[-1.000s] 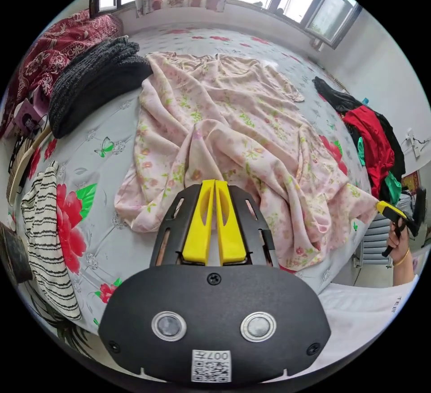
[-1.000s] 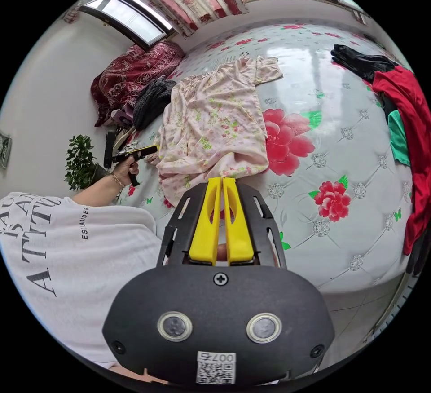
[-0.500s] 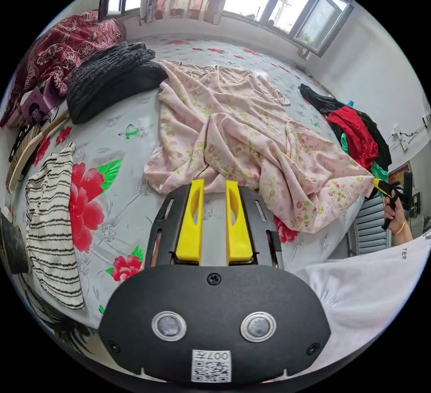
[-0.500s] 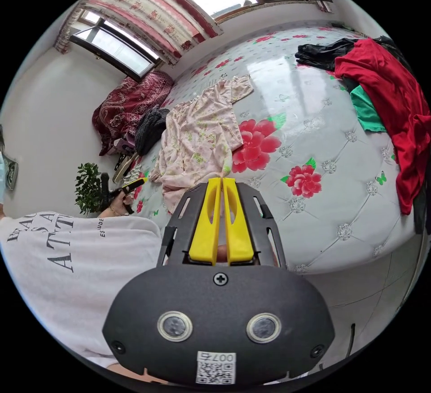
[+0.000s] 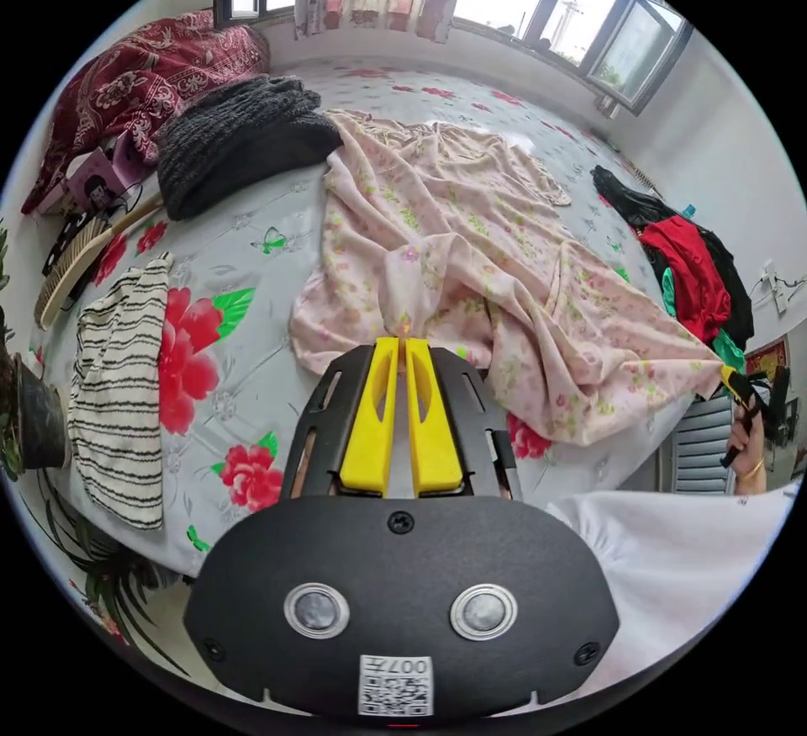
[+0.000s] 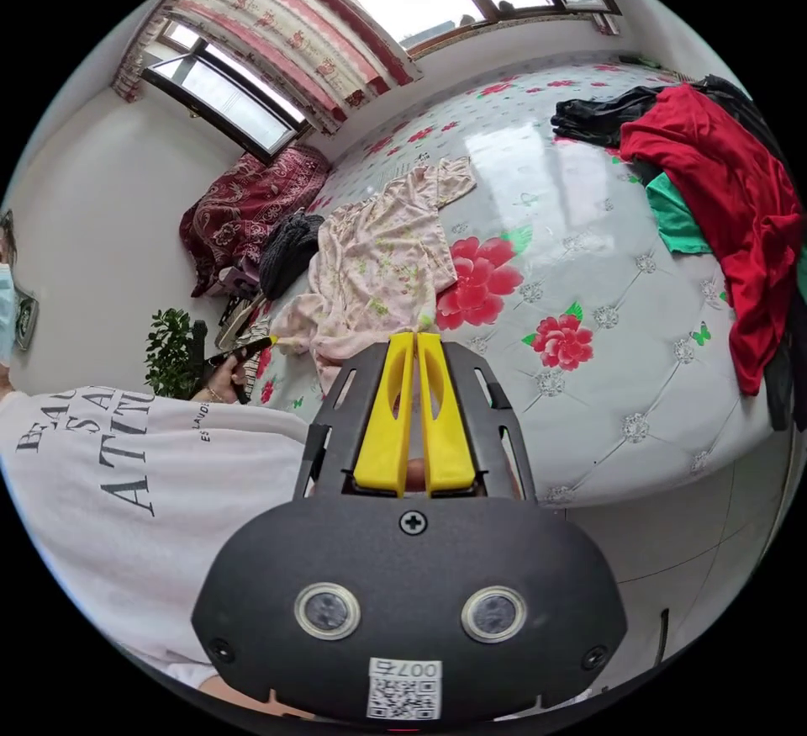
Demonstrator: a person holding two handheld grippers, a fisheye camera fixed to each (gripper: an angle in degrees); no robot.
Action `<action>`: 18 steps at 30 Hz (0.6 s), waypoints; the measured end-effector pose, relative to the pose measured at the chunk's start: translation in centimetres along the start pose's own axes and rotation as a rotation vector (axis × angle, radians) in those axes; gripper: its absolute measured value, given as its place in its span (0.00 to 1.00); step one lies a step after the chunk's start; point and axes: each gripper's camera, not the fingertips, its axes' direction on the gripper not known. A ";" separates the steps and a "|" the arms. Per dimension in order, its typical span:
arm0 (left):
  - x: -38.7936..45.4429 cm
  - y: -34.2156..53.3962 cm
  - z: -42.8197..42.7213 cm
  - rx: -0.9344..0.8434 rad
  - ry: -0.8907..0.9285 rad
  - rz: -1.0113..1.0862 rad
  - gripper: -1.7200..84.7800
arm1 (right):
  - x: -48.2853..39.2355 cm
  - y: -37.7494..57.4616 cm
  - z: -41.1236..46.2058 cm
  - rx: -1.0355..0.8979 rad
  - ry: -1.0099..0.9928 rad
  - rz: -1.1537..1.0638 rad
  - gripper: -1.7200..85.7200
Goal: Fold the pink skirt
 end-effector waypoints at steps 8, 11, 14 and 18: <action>-6.0 4.1 -6.8 -0.056 0.209 -0.183 0.01 | 2.5 -3.8 -5.4 0.128 -0.160 0.049 0.02; -7.0 1.9 -2.5 -0.088 0.254 -0.283 0.03 | 3.6 -6.7 -1.8 0.002 0.014 0.097 0.02; -6.3 -0.2 2.5 -0.176 0.169 -0.351 0.08 | 4.3 -8.8 4.3 -0.182 0.061 0.120 0.02; -4.5 -0.5 2.1 -0.164 0.022 -0.292 0.13 | 3.1 -9.2 8.2 -0.259 0.071 0.063 0.02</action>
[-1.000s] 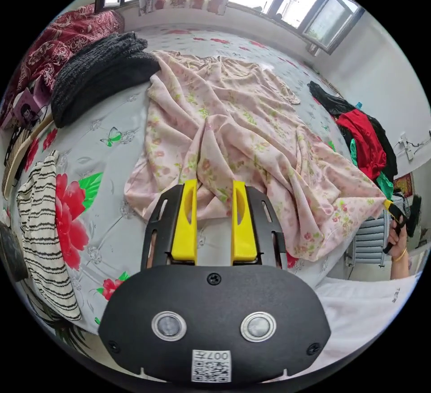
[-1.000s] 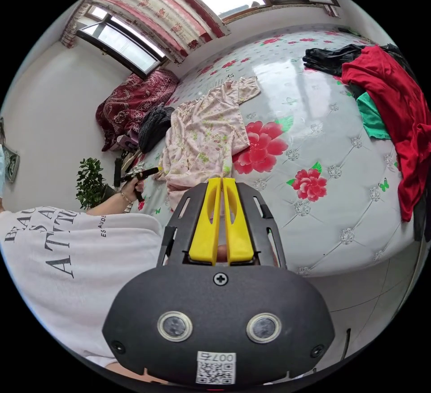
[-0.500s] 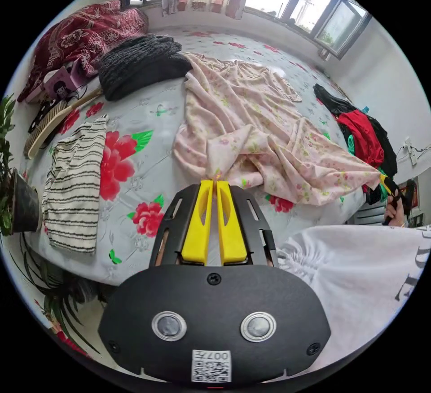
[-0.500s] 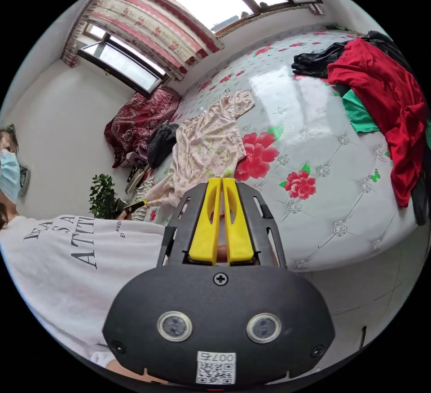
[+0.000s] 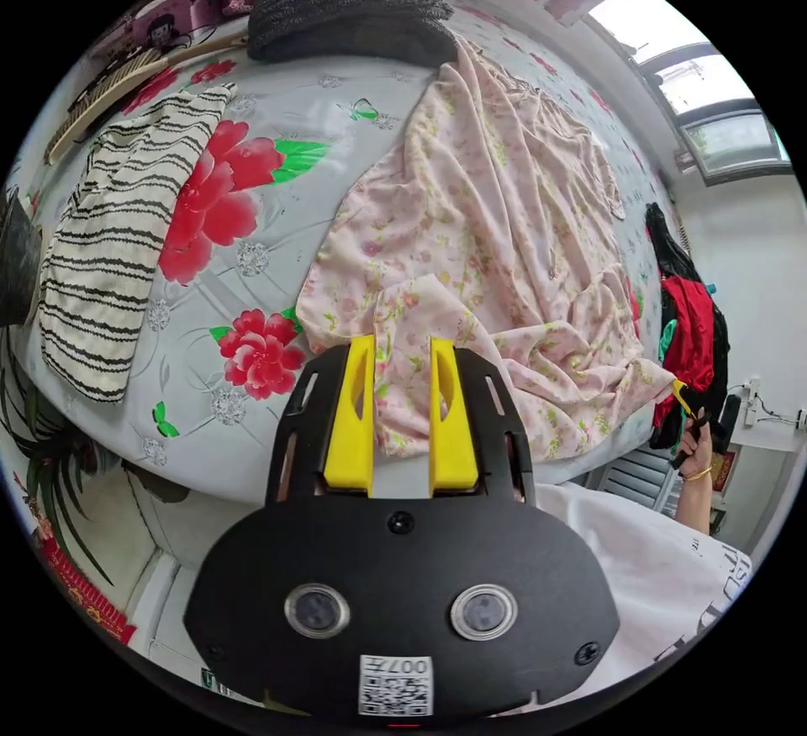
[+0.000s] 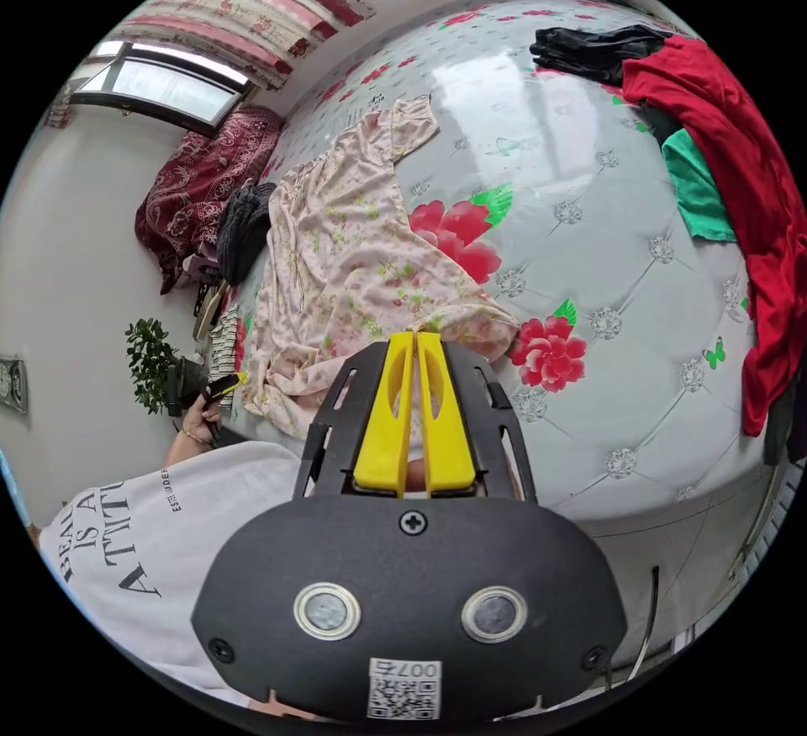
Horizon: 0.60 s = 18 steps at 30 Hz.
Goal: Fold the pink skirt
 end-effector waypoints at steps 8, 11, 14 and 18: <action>-1.1 4.7 2.3 -0.060 0.016 -0.008 0.15 | 1.6 0.7 0.8 -0.052 -0.056 -0.031 0.02; 0.0 4.1 2.8 -0.020 -0.033 -0.054 0.09 | 1.5 0.1 0.8 -0.071 -0.054 -0.049 0.02; 1.0 1.4 2.5 -0.063 0.145 0.022 0.02 | 0.9 -0.9 0.0 -0.046 -0.048 -0.078 0.02; 5.1 -5.0 2.2 -0.042 0.227 0.105 0.02 | -0.2 -2.9 0.8 -0.065 -0.029 -0.118 0.02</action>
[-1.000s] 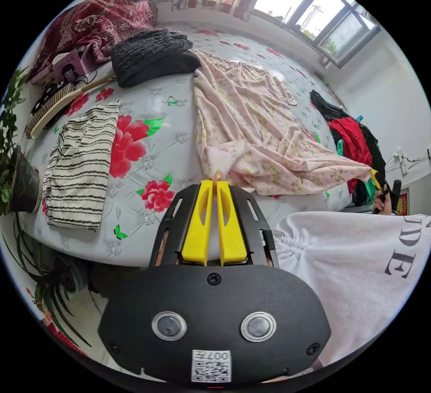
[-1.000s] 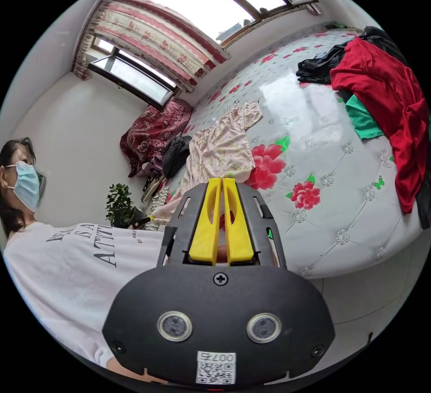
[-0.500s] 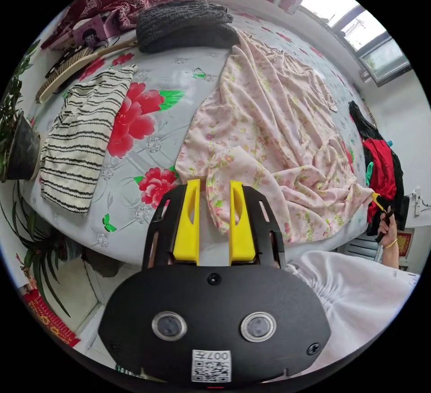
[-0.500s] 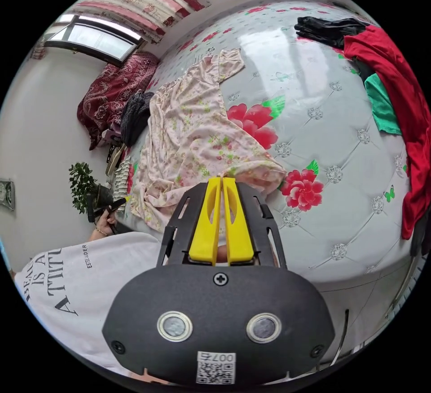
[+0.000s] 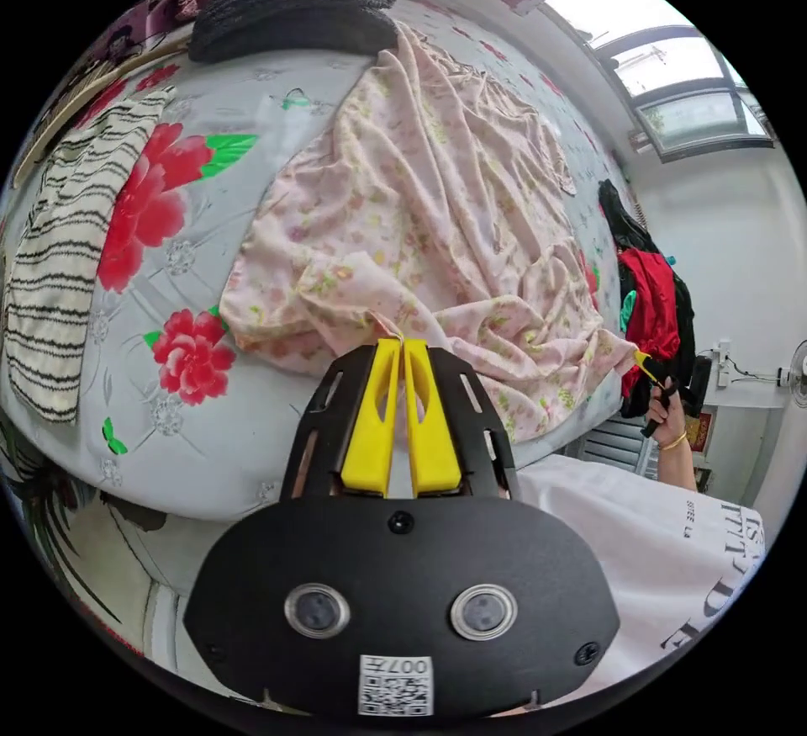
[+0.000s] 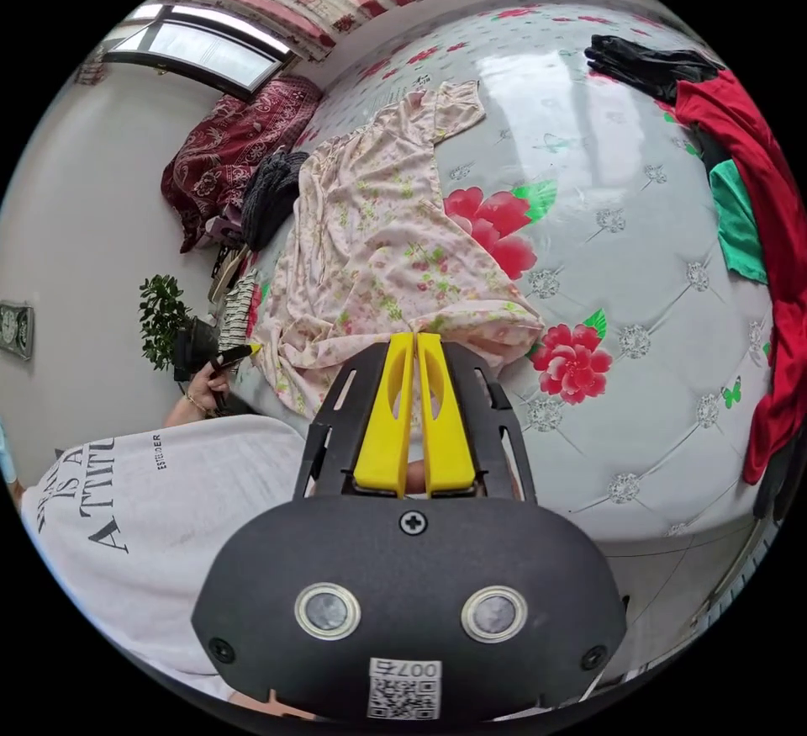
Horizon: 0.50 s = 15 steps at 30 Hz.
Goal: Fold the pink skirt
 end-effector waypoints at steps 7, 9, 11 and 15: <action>5.6 -4.3 5.1 -0.090 -0.252 0.124 0.08 | -2.6 -0.4 2.2 -0.020 -0.033 -0.072 0.02; 4.8 -3.4 3.1 -0.026 -0.273 0.135 0.09 | -2.2 0.3 1.8 -0.025 -0.007 -0.084 0.02; 3.7 -2.0 0.9 0.041 -0.306 0.152 0.10 | -1.3 0.9 1.4 -0.018 0.007 -0.068 0.02; 0.4 1.8 -2.1 0.115 -0.264 0.125 0.11 | 1.2 2.1 0.7 0.012 -0.014 -0.006 0.02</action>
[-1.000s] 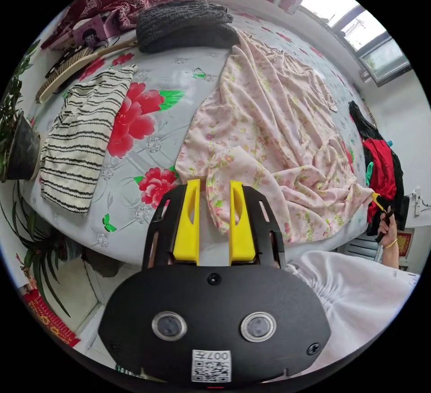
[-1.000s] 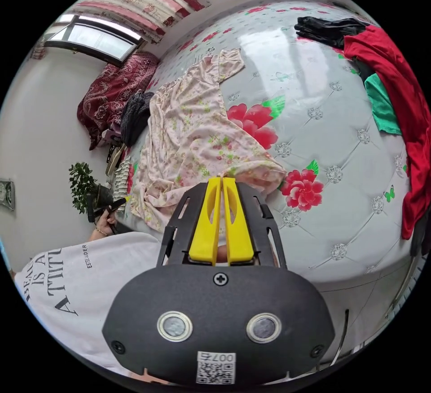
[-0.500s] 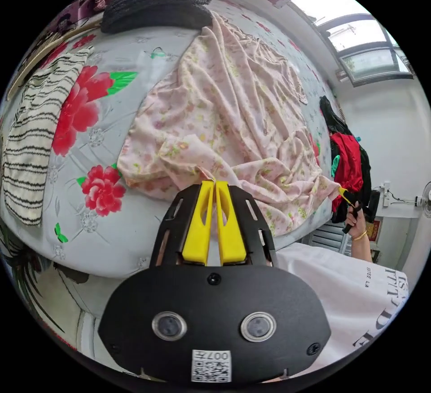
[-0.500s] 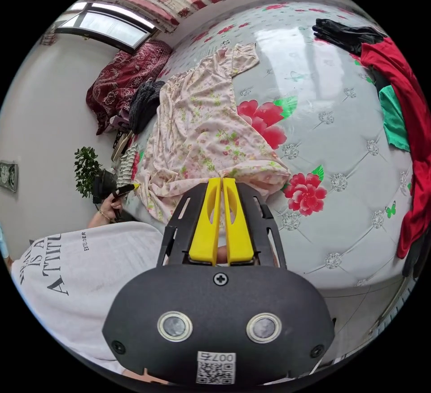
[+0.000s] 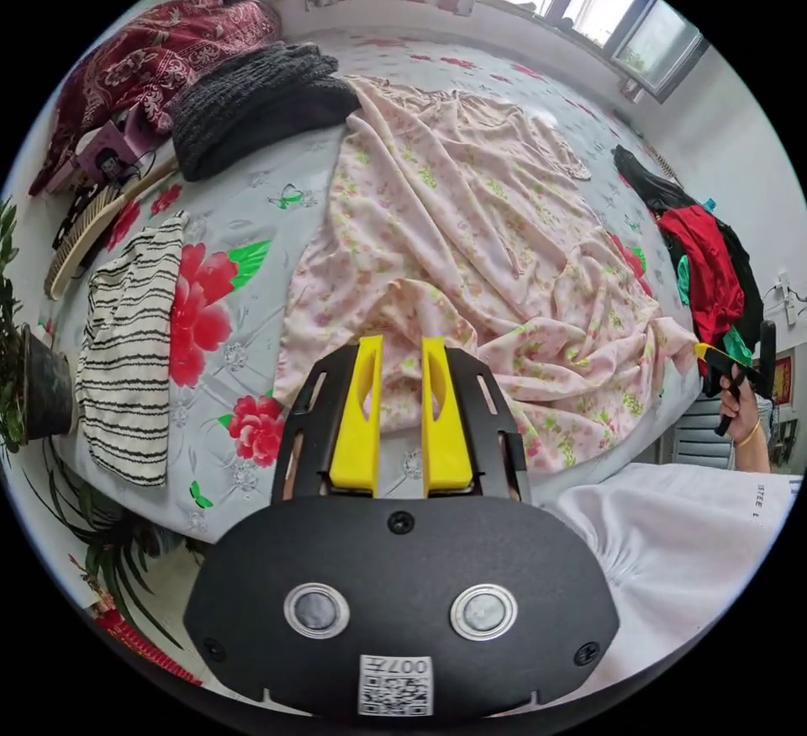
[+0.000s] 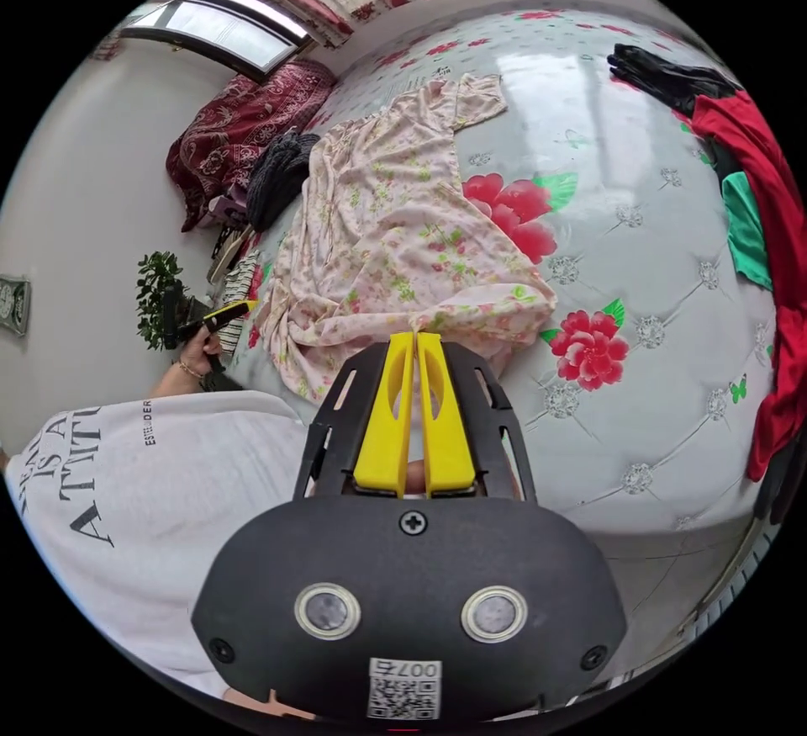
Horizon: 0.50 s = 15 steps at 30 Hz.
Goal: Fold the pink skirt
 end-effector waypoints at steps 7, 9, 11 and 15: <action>1.8 0.3 4.6 -0.113 0.129 0.069 0.13 | 1.9 -0.3 0.8 -0.019 -0.038 0.017 0.02; 2.7 -0.4 6.7 -0.221 0.025 0.069 0.05 | 2.0 -0.7 0.2 -0.006 -0.040 0.002 0.02; 2.2 -0.5 6.1 -0.212 0.034 0.054 0.02 | 2.2 -0.8 -0.9 0.017 -0.022 -0.016 0.02; -1.7 1.8 0.6 -0.116 0.103 -0.040 0.01 | 4.3 0.1 -4.2 0.047 0.032 -0.030 0.02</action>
